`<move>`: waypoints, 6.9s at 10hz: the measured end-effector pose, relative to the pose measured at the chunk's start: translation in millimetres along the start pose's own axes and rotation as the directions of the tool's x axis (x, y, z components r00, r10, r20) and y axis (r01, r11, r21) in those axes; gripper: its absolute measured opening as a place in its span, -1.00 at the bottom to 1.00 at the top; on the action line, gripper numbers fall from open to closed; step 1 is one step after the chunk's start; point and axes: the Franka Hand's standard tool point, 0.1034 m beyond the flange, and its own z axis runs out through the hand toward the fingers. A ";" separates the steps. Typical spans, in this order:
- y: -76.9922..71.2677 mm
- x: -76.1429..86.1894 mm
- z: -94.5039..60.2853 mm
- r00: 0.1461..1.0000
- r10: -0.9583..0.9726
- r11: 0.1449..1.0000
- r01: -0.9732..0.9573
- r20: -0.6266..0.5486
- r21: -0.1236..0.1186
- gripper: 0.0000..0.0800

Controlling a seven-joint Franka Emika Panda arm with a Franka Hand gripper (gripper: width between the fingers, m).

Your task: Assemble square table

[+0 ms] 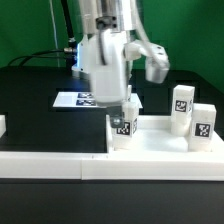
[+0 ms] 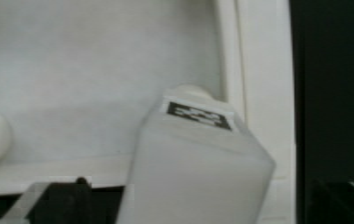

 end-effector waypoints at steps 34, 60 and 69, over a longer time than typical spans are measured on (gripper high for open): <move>-3.5 -11.8 14.4 0.981 -0.183 0.983 0.185 -0.064 0.022 0.62; -1.4 -3.5 16.9 0.815 0.579 0.814 -0.579 -0.019 -0.040 -0.27; 1.8 -1.6 16.4 0.800 0.598 0.799 -0.599 -0.037 -0.040 0.61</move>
Offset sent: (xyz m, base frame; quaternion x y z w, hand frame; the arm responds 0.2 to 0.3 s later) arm 0.0000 0.0000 0.0000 0.0000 0.0000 -0.1938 0.9810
